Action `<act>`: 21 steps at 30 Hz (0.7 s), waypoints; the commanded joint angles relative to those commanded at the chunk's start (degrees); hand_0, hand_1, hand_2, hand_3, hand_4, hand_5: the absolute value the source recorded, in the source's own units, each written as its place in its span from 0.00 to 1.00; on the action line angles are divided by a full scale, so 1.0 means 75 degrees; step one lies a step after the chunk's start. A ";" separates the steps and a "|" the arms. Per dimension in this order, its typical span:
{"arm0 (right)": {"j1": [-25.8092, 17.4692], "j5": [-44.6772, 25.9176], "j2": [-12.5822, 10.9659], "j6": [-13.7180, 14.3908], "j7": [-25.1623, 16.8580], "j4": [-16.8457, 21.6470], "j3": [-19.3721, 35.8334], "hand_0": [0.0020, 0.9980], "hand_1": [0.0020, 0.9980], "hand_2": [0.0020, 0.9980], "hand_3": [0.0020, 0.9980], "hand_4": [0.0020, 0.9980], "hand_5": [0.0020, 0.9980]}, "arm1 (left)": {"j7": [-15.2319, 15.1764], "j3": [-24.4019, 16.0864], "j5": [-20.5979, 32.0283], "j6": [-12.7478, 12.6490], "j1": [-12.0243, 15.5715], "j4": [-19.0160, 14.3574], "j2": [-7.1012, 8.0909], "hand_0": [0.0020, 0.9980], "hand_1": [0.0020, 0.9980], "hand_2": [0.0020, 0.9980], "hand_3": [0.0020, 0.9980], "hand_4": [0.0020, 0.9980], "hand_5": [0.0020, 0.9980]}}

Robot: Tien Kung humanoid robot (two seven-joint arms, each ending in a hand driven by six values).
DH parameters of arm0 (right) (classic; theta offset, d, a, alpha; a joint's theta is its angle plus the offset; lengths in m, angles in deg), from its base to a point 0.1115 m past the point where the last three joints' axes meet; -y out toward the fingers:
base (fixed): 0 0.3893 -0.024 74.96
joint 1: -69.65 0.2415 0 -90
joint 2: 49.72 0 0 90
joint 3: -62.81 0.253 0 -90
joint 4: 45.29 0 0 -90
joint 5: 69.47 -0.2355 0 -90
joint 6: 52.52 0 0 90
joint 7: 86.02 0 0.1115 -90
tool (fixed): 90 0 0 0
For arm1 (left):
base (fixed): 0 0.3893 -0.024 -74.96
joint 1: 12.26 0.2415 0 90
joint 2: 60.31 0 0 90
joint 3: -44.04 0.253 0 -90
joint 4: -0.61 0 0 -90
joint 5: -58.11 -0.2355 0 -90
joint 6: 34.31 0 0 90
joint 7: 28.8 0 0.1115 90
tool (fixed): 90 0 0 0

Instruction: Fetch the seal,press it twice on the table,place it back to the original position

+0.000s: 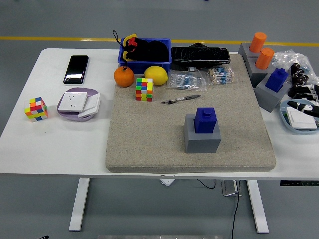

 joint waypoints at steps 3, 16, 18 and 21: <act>-0.0155 0.0078 0.0054 -0.0052 0.0064 -0.0042 0.0279 0.89 0.82 0.79 0.75 1.00 0.48 | 0.0010 0.0038 -0.0004 0.0002 -0.0017 -0.0007 0.0013 0.79 0.75 0.74 0.78 0.80 0.47; -0.0559 0.0257 0.0154 -0.0161 0.0274 -0.0089 0.0587 0.89 0.81 0.79 0.74 1.00 0.46 | 0.0020 0.0197 0.0014 0.0000 -0.0105 -0.0013 0.0072 0.80 0.75 0.74 0.78 0.80 0.48; -0.0566 0.0263 0.0172 -0.0155 0.0274 -0.0096 0.0624 0.88 0.81 0.79 0.75 1.00 0.46 | 0.0026 0.0229 0.0023 0.0001 -0.0115 -0.0014 0.0074 0.79 0.75 0.74 0.78 0.80 0.48; -0.0601 0.0297 0.0162 -0.0164 0.0301 -0.0086 0.0662 0.88 0.81 0.79 0.75 1.00 0.46 | 0.0023 0.0243 0.0028 -0.0001 -0.0101 -0.0028 0.0093 0.79 0.75 0.74 0.78 0.80 0.48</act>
